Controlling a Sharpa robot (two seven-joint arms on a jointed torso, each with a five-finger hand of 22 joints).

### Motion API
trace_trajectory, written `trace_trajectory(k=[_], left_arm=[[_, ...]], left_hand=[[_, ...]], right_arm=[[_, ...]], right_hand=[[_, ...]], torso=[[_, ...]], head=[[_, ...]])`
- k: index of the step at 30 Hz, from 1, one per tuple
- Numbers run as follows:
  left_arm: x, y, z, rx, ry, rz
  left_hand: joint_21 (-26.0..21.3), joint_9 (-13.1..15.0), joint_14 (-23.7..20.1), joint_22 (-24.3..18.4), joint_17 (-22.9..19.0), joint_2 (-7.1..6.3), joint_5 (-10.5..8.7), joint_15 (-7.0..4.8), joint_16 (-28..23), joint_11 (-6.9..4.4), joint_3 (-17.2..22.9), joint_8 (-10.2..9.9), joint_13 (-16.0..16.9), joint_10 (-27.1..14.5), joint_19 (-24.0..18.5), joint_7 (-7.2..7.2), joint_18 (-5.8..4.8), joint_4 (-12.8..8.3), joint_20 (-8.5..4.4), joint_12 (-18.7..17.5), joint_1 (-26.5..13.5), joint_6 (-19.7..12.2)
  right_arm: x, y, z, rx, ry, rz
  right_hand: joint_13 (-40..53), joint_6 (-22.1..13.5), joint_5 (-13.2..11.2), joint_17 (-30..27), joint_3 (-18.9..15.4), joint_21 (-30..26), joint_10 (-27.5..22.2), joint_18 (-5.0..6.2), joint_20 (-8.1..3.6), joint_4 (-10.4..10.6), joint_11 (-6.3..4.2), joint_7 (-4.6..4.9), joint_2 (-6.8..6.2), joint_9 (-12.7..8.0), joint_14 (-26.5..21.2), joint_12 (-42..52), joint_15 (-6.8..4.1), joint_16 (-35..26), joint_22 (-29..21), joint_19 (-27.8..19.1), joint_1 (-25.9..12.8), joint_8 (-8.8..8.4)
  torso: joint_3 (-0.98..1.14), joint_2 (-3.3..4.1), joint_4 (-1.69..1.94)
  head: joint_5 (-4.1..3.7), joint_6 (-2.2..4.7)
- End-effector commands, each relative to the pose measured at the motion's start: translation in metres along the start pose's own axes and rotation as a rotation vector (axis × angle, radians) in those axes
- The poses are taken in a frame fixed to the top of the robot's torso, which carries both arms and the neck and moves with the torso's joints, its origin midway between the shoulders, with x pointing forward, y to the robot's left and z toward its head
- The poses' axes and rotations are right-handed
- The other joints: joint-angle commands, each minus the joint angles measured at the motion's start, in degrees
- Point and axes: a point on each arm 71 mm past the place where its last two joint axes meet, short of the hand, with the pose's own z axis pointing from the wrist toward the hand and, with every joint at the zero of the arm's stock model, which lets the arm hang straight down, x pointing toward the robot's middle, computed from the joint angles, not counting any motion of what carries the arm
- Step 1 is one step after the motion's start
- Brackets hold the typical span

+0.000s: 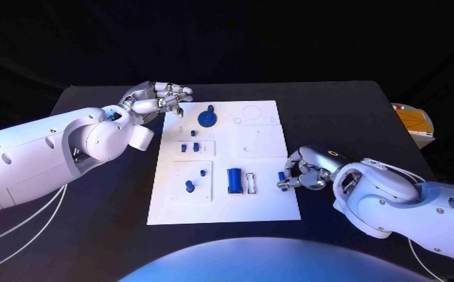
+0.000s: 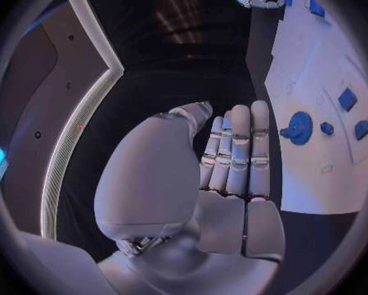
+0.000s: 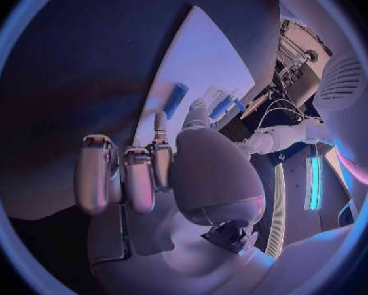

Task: Assemble the parts on the task board

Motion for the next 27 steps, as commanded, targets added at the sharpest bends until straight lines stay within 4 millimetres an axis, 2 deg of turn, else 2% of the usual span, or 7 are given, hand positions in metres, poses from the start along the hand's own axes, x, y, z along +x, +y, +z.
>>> trace_trajectory(k=[1,6,14,18,22,25,27], left_arm=[[0.002,0.0,0.0,0.005,0.019,-0.011],[0.002,0.0,0.0,0.005,0.019,-0.011],[0.002,0.0,0.0,0.004,0.017,-0.011],[0.001,0.0,-0.001,0.003,0.016,-0.01],[0.001,0.0,-0.001,0.003,0.016,-0.01],[0.002,0.0,-0.001,0.003,0.017,-0.011],[0.002,0.0,-0.001,0.003,0.017,-0.011]], left_hand=[[-0.19,-0.04,-0.31,-0.09,-0.1,0.24,0.27,0.17,-0.24,-0.02,0.35,-0.3,0.07,-0.49,0.46,0.06,0.33,-0.05,-0.02,0.28,-0.51,-0.45],[-0.19,-0.04,-0.31,-0.09,-0.1,0.24,0.27,0.17,-0.24,-0.02,0.35,-0.3,0.07,-0.49,0.46,0.06,0.33,-0.05,-0.02,0.28,-0.51,-0.45],[-0.19,-0.04,-0.31,-0.09,-0.1,0.24,0.27,0.17,-0.24,-0.02,0.35,-0.3,0.07,-0.49,0.46,0.06,0.33,-0.05,-0.02,0.28,-0.51,-0.45],[-0.19,-0.04,-0.31,-0.09,-0.1,0.24,0.27,0.17,-0.24,-0.02,0.35,-0.3,0.07,-0.49,0.46,0.06,0.33,-0.05,-0.02,0.28,-0.51,-0.45],[-0.19,-0.04,-0.31,-0.09,-0.1,0.24,0.27,0.17,-0.24,-0.02,0.35,-0.3,0.07,-0.49,0.46,0.06,0.33,-0.05,-0.02,0.28,-0.51,-0.45],[-0.19,-0.04,-0.31,-0.09,-0.1,0.24,0.27,0.17,-0.24,-0.02,0.35,-0.3,0.07,-0.49,0.46,0.06,0.33,-0.05,-0.02,0.28,-0.51,-0.45],[-0.19,-0.04,-0.31,-0.09,-0.1,0.24,0.27,0.17,-0.24,-0.02,0.35,-0.3,0.07,-0.49,0.46,0.06,0.33,-0.05,-0.02,0.28,-0.51,-0.45]], right_arm=[[0.004,0.001,0.002,-0.005,0.024,-0.024],[0.01,-0.001,0.004,0.0,0.044,-0.031],[0.017,-0.003,0.008,0.01,0.063,-0.077],[0.021,-0.001,0.01,0.006,0.064,-0.102],[0.023,0.004,0.011,-0.004,0.059,-0.109],[0.024,0.006,0.012,-0.01,0.061,-0.115],[0.024,0.007,0.012,-0.009,0.061,-0.119]], right_hand=[[-0.99,0.56,-2.43,7.94,1.28,0.24,0.83,-1.07,0.1,-0.27,-0.45,0.01,11.39,-0.41,4.73,0.04,-0.31,-0.04,11.33,1.88,12.91,-0.77],[-0.99,0.77,-3.03,8.06,2.87,0.32,0.83,-1.1,0.03,-0.65,-0.51,-0.01,11.76,-1.02,4.75,-0.07,-0.36,-0.02,11.44,1.93,15.82,-1.81],[-0.97,1.1,-2.99,8.14,4.05,0.28,0.84,-1.1,0.0,-1.01,-0.55,-0.05,11.39,-1.37,4.76,-0.14,-0.4,0.0,11.49,1.94,17.92,-2.43],[-0.13,1.7,-3.87,8.3,6.37,0.41,1.38,-1.14,-0.17,-3.0,-0.72,-0.16,10.42,-1.4,4.78,0.94,-0.57,0.03,11.61,1.99,22.24,-2.68],[1.03,1.93,-3.63,8.78,8.66,0.61,2.12,-1.19,-0.12,-3.27,-0.46,0.22,10.69,-1.4,4.87,2.49,-0.39,0.16,11.75,2.07,23.94,-2.95],[1.6,2.39,-1.95,9.06,11.29,0.83,2.42,-1.23,-0.06,-3.23,-0.23,0.55,10.13,-1.73,4.91,3.16,-0.25,0.24,11.9,2.14,25.34,-3.5],[1.77,2.98,-0.65,9.18,14.68,0.94,2.47,-1.26,0.09,-2.09,-0.14,0.59,8.36,-2.22,4.93,3.23,-0.13,0.27,12.03,2.17,25.61,-4.25]], torso=[[0.01,-0.03,0.01],[0.02,-0.01,-0.05],[0.1,-0.02,-0.02],[0.09,-0.02,-0.06],[0.07,-0.03,-0.1],[0.06,-0.03,-0.04],[0.04,-0.02,0.0]], head=[[0.04,0.0],[0.15,0.0],[0.33,0.0],[0.3,0.0],[0.06,0.0],[-0.24,0.0],[-0.2,0.0]])
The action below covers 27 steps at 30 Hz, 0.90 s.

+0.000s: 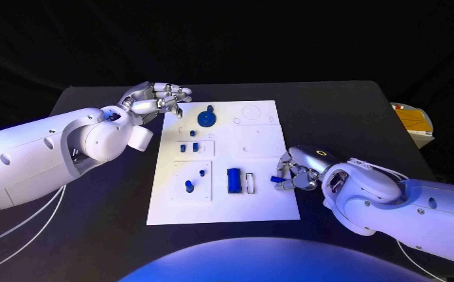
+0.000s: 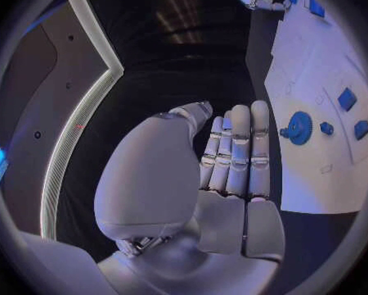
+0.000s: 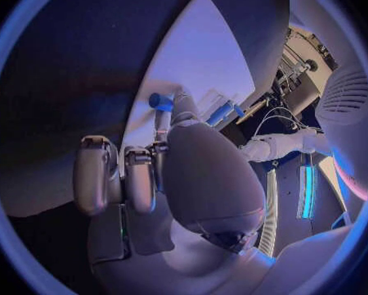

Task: Assemble the parts on the task board

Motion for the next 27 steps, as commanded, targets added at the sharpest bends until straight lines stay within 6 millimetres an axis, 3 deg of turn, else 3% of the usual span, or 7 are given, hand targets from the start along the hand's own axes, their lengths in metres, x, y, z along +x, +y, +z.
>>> trace_trajectory(k=[1,3,4,5,6,11,27], left_arm=[[0.003,0.0,0.0,0.005,0.018,-0.011],[0.003,0.0,0.0,0.004,0.018,-0.011],[0.002,0.0,0.0,0.004,0.017,-0.01],[0.002,0.0,0.0,0.004,0.017,-0.01],[0.002,0.0,0.0,0.004,0.017,-0.01],[0.002,0.0,0.0,0.001,0.018,-0.011],[0.003,0.0,0.0,-0.005,0.022,-0.011]], left_hand=[[-0.2,-0.05,-0.31,-0.1,-0.05,0.24,0.27,0.16,-0.24,-0.02,0.35,-0.3,0.08,-0.49,0.45,0.06,0.33,-0.06,-0.02,0.28,-0.51,-0.45],[-0.2,-0.05,-0.31,-0.1,-0.05,0.24,0.27,0.16,-0.24,-0.02,0.35,-0.3,0.08,-0.49,0.45,0.06,0.33,-0.06,-0.02,0.28,-0.51,-0.45],[-0.2,-0.05,-0.31,-0.1,-0.05,0.24,0.27,0.16,-0.24,-0.02,0.35,-0.3,0.08,-0.49,0.45,0.06,0.33,-0.06,-0.02,0.28,-0.51,-0.45],[-0.2,-0.05,-0.31,-0.1,-0.05,0.24,0.27,0.16,-0.24,-0.02,0.35,-0.3,0.08,-0.49,0.45,0.06,0.33,-0.06,-0.02,0.28,-0.51,-0.45],[-0.2,-0.05,-0.31,-0.1,-0.05,0.24,0.27,0.16,-0.24,-0.02,0.35,-0.3,0.08,-0.49,0.45,0.06,0.33,-0.06,-0.02,0.28,-0.51,-0.45],[-0.24,-0.04,-0.32,-0.13,-0.07,0.27,0.27,0.2,-0.22,0.01,0.41,-0.29,0.08,-0.59,0.47,0.1,0.33,-0.05,0.01,0.37,-0.6,-0.53],[-0.26,-0.05,-0.34,-0.14,-0.09,0.28,0.32,0.18,-0.22,0.01,0.53,-0.31,0.08,-0.68,0.49,0.1,0.35,-0.22,0.02,0.42,-0.43,-0.62]], right_arm=[[0.015,-0.006,-0.001,0.037,0.075,-0.061],[0.015,-0.006,-0.001,0.039,0.073,-0.063],[0.015,-0.006,-0.001,0.04,0.07,-0.063],[0.015,-0.005,-0.002,0.04,0.067,-0.062],[0.014,-0.005,-0.002,0.04,0.064,-0.06],[0.014,-0.004,-0.004,0.038,0.063,-0.042],[0.002,0.01,-0.008,0.016,0.022,0.066]], right_hand=[[1.83,0.77,1.2,9.21,4.38,0.37,2.5,-0.36,0.08,0.92,0.07,0.09,12.88,-6.24,4.81,0.19,0.27,0.27,12.03,2.17,14.73,-0.63],[1.99,1.26,1.37,9.25,10.47,0.39,2.59,-0.37,0.15,2.16,0.0,0.05,10.13,-6.49,4.81,0.24,0.32,0.27,12.06,2.18,13.9,-1.24],[2.2,1.75,1.15,9.23,19.88,0.38,2.71,-0.33,0.09,2.31,0.16,0.01,6.29,-6.47,4.81,0.29,0.5,0.25,12.06,2.2,10.31,-1.73],[2.4,2.41,0.39,9.28,36.38,0.36,2.89,-0.38,0.32,1.1,0.16,0.03,-0.15,-5.57,4.83,0.26,0.21,0.23,12.06,2.24,3.38,-1.56],[2.54,2.35,-0.85,9.3,46.63,0.47,3.04,-0.37,0.23,-2.48,0.01,0.07,-2.99,-4.06,4.84,0.28,0.45,0.22,12.08,2.31,-3.16,-0.78],[2.76,1.73,-1.14,9.38,54.23,0.54,3.19,-0.39,0.26,-9.41,-0.07,0.05,-2.36,-1.93,4.86,0.32,0.33,0.23,12.09,2.35,-12.7,0.14],[2.44,1.13,-3.91,9.2,57.31,0.21,2.97,-0.32,0.34,-12.4,0.02,0.14,-1.14,-0.74,4.83,-0.47,0.44,0.15,12.0,2.24,-18.36,0.44]], torso=[[-0.07,0.0,0.09],[-0.08,0.01,0.07],[-0.09,-0.01,0.05],[-0.09,-0.01,0.05],[-0.07,-0.02,0.04],[-0.05,-0.06,0.02],[-0.05,-0.03,-0.01]], head=[[-0.04,0.01],[-0.04,0.01],[0.01,0.01],[0.05,0.01],[0.08,0.01],[0.13,0.01],[0.14,0.01]])
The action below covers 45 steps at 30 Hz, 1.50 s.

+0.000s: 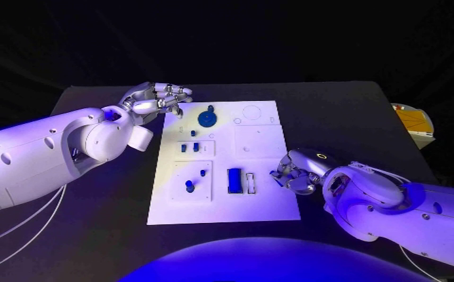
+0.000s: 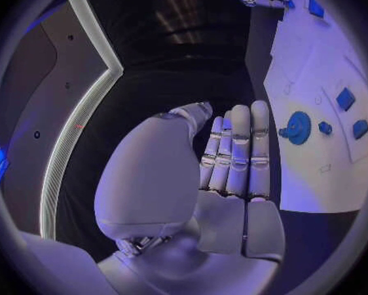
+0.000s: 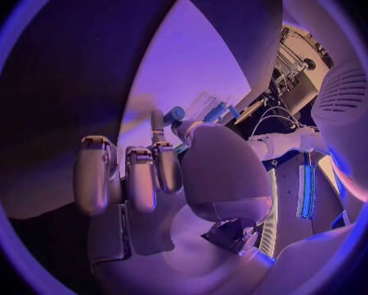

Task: Assemble the parts on the task board

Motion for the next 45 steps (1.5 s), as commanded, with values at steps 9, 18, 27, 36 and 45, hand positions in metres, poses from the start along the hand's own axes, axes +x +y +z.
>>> trace_trajectory(k=[9,18,27,36,45], left_arm=[[0.005,0.0,0.001,-0.001,0.029,-0.012],[0.006,0.0,0.001,-0.004,0.034,-0.011],[0.006,0.0,0.001,-0.006,0.038,-0.011],[0.006,0.0,0.001,-0.008,0.04,-0.011],[0.006,0.0,0.0,-0.009,0.041,-0.011]], left_hand=[[-0.26,-0.05,-0.36,-0.05,-0.11,0.09,0.35,0.18,-0.22,0.01,0.49,-0.31,0.08,-0.32,0.51,-0.08,0.36,-0.19,0.01,0.24,-0.05,-0.46],[-0.27,-0.09,-0.47,-0.05,-0.15,-0.05,0.34,0.24,-0.26,0.13,0.59,-0.41,0.02,-0.69,0.52,0.04,0.35,-0.37,0.03,0.21,0.0,-0.76],[-0.29,-0.14,-0.56,-0.06,-0.18,-0.13,0.33,0.32,-0.28,0.24,0.62,-0.51,-0.02,-0.97,0.51,0.16,0.33,-0.43,0.07,0.19,-0.06,-1.02],[-0.29,-0.15,-0.58,-0.06,-0.19,-0.14,0.33,0.35,-0.29,0.27,0.64,-0.54,-0.03,-1.05,0.51,0.19,0.33,-0.43,0.08,0.18,-0.09,-1.1],[-0.29,-0.15,-0.58,-0.06,-0.19,-0.14,0.33,0.35,-0.29,0.27,0.64,-0.54,-0.03,-1.05,0.51,0.19,0.33,-0.43,0.08,0.18,-0.09,-1.1]], right_arm=[[-0.004,0.023,0.007,-0.021,-0.028,0.151],[-0.002,0.026,0.014,-0.014,-0.033,0.167],[0.004,0.035,0.018,-0.031,-0.016,0.179],[0.015,0.043,0.02,-0.046,0.02,0.183],[0.018,0.043,0.02,-0.048,0.035,0.163]], right_hand=[[9.01,-0.28,0.06,9.0,14.29,-0.52,2.34,-0.22,0.33,-15.92,-0.01,-0.28,-1.52,0.66,4.82,-0.58,0.34,0.09,11.89,2.08,-1.01,0.21],[8.99,-0.29,0.17,9.04,14.15,-0.57,2.33,-0.21,0.31,-16.29,-0.04,-0.32,-1.73,0.83,4.83,-0.62,0.31,0.1,11.87,2.07,-1.06,0.34],[8.99,-0.36,0.08,8.99,13.56,-0.65,2.35,-0.2,0.3,-16.7,-0.04,-0.33,-2.16,1.18,4.82,-0.62,0.3,0.08,11.85,2.05,-1.46,0.58],[8.92,-0.51,0.14,8.97,12.93,-0.78,2.32,-0.18,0.3,-16.76,-0.06,-0.37,-2.35,1.44,4.81,-0.77,0.29,0.07,11.82,2.01,-1.91,0.73],[8.94,-0.62,0.26,8.99,12.37,-0.75,2.34,-0.19,0.29,-16.79,-0.09,-0.43,-2.43,1.67,4.82,-0.74,0.27,0.07,11.82,2.03,-2.23,0.87]], torso=[[0.01,0.07,0.12],[-0.02,0.04,0.04],[0.02,0.06,-0.03],[0.04,0.08,0.03],[0.01,0.04,-0.03]], head=[[-0.02,0.01],[0.33,0.01],[0.19,0.01],[0.34,0.01],[0.52,0.01]])
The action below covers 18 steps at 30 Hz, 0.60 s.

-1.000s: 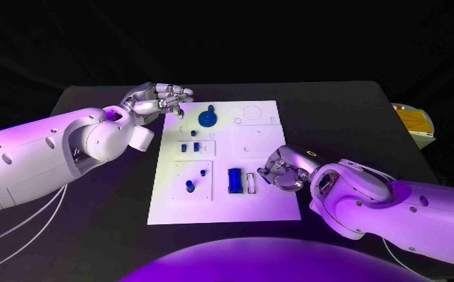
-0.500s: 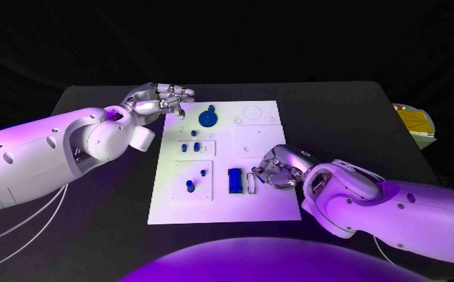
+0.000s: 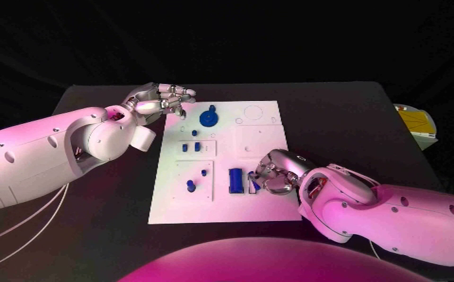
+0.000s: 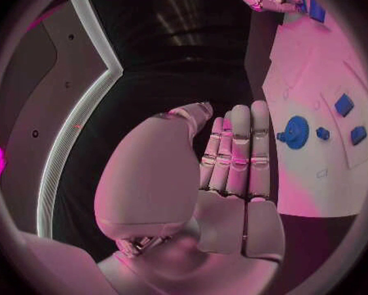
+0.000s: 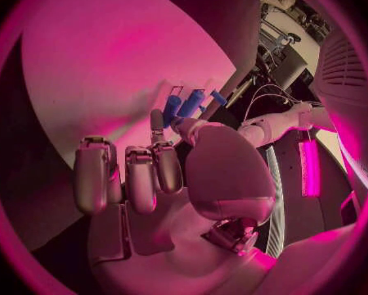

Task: Assemble the parts on the task board

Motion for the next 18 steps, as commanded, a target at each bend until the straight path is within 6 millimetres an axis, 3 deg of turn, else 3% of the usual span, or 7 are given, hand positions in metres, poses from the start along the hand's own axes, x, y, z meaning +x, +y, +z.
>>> trace_trajectory(k=[1,18], left_arm=[[0.0027,-0.0006,0.0002,0.004,0.021,-0.006],[0.0021,-0.0006,-0.0005,0.002,0.021,-0.006]], left_hand=[[-0.29,-0.05,-0.36,-0.07,-0.09,-0.13,0.33,0.13,-0.29,0.06,0.33,-0.3,-0.03,-0.43,0.51,-0.03,0.32,-0.12,0.08,0.19,-0.09,-0.49],[-0.31,-0.07,-0.43,-0.08,-0.11,-0.14,0.32,0.2,-0.29,0.13,0.37,-0.34,-0.04,-0.61,0.49,0.04,0.31,-0.15,0.13,0.22,-0.17,-0.64]], right_arm=[[0.0035,-0.0002,-0.0002,-0.005,0.027,-0.026],[0.0087,0.0007,0.0007,-0.005,0.069,-0.049]], right_hand=[[8.97,-0.12,0.33,8.99,10.95,-0.27,2.29,-0.18,0.29,-11.26,-0.15,-0.29,-0.34,0.04,4.82,-0.33,0.27,0.07,11.8,2.03,-0.3,0.24],[9.2,-0.37,0.97,8.99,7.62,-0.49,2.42,-0.15,0.12,-10.72,-0.51,-0.81,-0.81,1.02,4.82,-0.01,0.0,0.06,11.75,1.98,-2.05,0.9]], torso=[[-0.04,-0.02,-0.03],[-0.02,0.04,0.05]], head=[[0.03,0.01],[0.07,0.01]])
